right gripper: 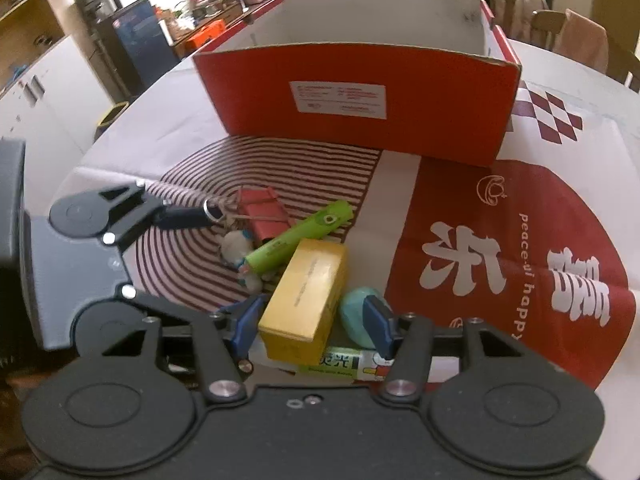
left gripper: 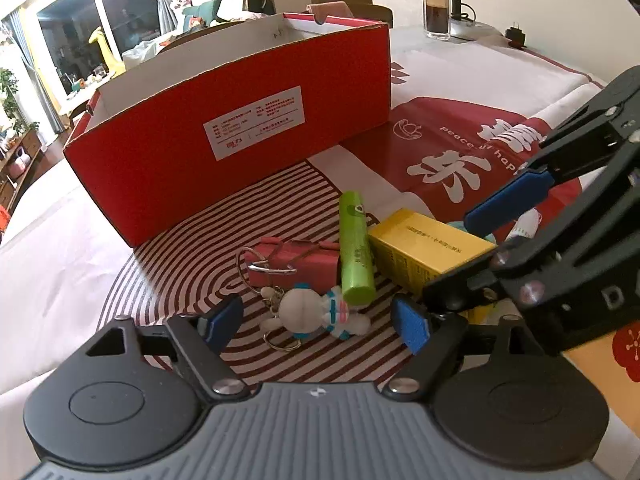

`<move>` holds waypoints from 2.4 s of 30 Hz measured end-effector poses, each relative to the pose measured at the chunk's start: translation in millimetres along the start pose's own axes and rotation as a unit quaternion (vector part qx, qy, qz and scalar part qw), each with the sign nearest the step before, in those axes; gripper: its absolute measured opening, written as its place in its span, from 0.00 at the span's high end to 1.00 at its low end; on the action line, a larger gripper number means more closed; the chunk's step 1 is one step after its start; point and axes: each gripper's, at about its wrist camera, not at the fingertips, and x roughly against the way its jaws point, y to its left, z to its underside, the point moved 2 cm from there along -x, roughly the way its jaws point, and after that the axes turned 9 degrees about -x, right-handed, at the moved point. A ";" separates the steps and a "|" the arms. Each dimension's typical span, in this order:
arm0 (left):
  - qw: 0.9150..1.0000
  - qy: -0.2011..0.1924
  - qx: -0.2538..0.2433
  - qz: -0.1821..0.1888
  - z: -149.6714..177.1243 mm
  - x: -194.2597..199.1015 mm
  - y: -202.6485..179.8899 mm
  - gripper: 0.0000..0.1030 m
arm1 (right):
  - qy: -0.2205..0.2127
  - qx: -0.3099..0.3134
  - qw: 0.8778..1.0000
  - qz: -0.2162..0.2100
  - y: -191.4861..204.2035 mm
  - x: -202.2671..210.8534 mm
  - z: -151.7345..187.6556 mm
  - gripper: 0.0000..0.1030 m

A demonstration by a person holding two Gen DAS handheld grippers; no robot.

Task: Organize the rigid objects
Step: 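Grasp the white astronaut keychain with the left tool while the right tool grasps the yellow box, then carry astronaut keychain and yellow box into the red box and release both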

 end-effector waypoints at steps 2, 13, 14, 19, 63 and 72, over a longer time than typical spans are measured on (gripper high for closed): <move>1.000 -0.001 0.000 0.002 -1.0 -0.3 -0.5 0.27 | 0.002 -0.004 1.000 0.004 1.4 -1.6 -1.6 0.45; 1.000 0.008 0.001 -0.001 -0.9 4.4 -3.8 0.44 | -0.003 0.018 0.999 0.043 14.8 0.1 1.4 0.72; 1.000 0.009 0.003 -0.003 0.0 5.2 -3.5 0.44 | -0.005 0.014 0.999 0.042 14.1 1.8 1.0 0.73; 1.000 0.013 0.017 -0.005 5.3 13.0 -1.2 0.44 | -0.022 0.009 0.999 0.046 15.4 13.3 2.8 0.73; 0.986 -0.067 0.149 -0.038 -79.7 119.2 95.4 0.44 | -0.160 -0.001 0.986 0.041 22.9 119.5 -66.3 0.73; 0.986 -0.064 0.146 -0.056 -115.2 96.9 111.9 0.44 | -0.173 0.001 0.984 0.040 1.2 107.8 -106.5 0.73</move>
